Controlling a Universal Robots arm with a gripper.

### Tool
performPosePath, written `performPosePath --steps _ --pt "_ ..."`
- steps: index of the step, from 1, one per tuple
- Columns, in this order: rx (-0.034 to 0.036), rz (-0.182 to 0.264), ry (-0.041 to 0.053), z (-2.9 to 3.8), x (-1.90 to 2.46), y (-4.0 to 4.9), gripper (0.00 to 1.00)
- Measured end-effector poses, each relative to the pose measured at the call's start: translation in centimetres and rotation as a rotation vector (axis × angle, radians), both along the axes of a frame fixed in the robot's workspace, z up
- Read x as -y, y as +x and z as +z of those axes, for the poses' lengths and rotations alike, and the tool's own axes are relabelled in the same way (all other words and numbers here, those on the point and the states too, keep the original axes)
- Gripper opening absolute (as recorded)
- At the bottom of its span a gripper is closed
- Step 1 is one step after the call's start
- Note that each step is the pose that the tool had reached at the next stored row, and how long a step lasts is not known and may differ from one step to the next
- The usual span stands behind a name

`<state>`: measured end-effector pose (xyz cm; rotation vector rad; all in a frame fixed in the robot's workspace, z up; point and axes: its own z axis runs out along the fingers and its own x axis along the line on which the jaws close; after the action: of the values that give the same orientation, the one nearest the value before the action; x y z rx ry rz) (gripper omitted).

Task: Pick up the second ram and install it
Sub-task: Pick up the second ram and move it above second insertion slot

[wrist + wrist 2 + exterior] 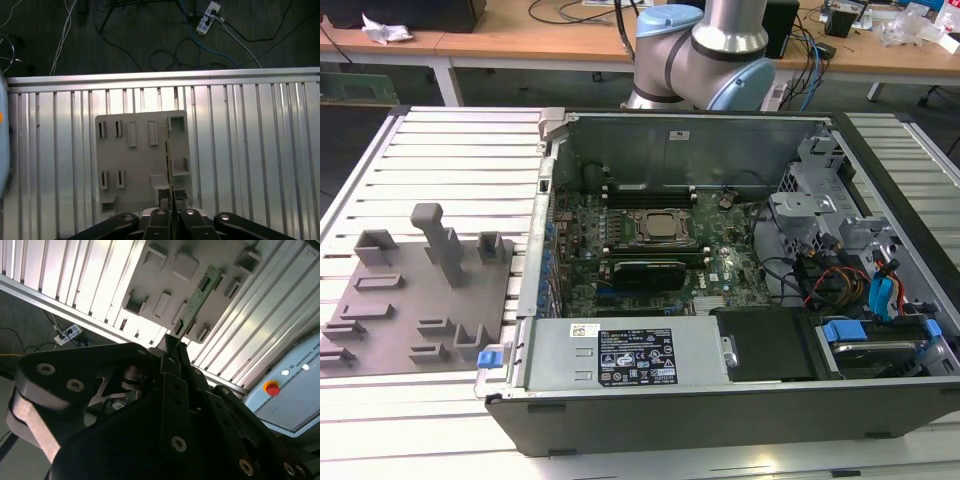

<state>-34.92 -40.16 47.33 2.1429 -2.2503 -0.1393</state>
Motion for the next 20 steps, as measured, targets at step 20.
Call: performPosePath --steps 20 --pt "-0.0004 0.000 0.0000 0.00 -0.01 5.98 0.14"
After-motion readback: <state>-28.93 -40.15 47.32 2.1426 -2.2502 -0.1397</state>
